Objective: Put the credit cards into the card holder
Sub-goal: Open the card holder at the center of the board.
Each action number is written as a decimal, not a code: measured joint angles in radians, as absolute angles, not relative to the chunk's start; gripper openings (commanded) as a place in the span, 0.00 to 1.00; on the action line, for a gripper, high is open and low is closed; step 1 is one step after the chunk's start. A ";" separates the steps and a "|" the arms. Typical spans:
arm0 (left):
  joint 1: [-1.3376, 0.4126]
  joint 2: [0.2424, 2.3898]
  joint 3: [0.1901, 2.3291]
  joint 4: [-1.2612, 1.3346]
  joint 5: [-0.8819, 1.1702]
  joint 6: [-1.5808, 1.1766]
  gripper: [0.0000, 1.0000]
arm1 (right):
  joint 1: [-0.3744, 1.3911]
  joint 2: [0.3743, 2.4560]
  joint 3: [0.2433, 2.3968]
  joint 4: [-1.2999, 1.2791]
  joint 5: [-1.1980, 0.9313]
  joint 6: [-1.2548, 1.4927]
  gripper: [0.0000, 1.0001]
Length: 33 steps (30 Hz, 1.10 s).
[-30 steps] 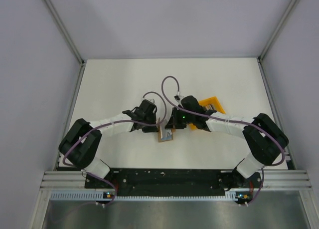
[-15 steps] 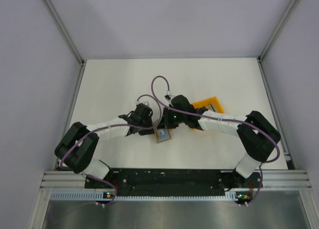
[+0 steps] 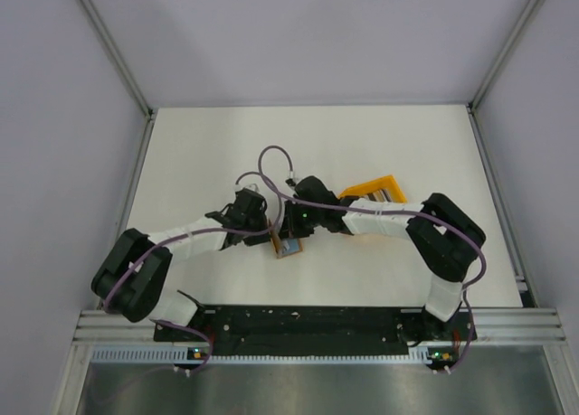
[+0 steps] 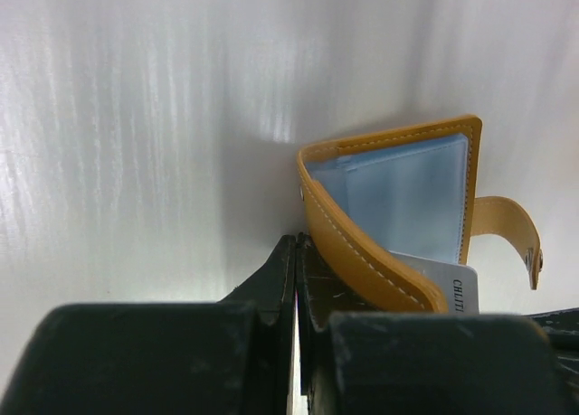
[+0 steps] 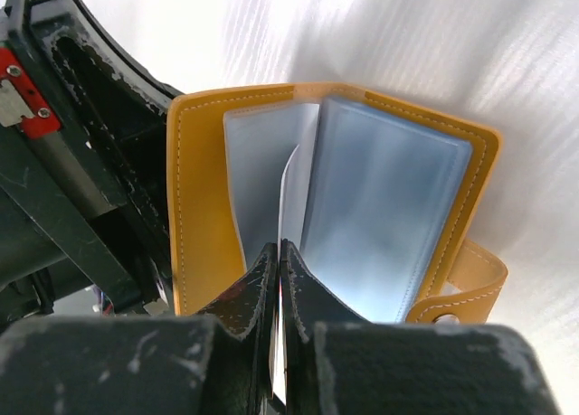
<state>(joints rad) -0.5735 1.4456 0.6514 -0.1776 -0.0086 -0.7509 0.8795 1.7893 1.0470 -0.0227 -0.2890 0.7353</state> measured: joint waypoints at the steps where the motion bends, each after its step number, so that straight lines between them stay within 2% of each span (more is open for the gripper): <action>1: -0.569 1.441 0.646 -0.176 -0.009 -0.754 0.00 | 0.883 1.802 1.066 -0.035 -0.283 0.734 0.00; 15: -0.518 1.361 0.589 -0.206 -0.043 -0.780 0.00 | 0.995 1.914 1.266 -0.248 -0.028 0.707 0.00; 22: -0.486 1.270 0.568 -0.321 -0.071 -0.779 0.19 | 1.019 1.914 1.280 -0.271 0.028 0.680 0.00; 24: -0.475 1.230 0.566 -0.353 -0.079 -0.780 0.35 | 1.028 1.914 1.287 -0.278 0.041 0.673 0.00; 26: -0.466 1.183 0.566 -0.380 -0.093 -0.782 0.47 | 1.036 1.914 1.299 -0.293 0.056 0.663 0.00; 33: -0.451 0.999 0.564 -0.434 -0.123 -0.795 0.52 | 1.043 1.914 1.311 -0.324 0.078 0.654 0.00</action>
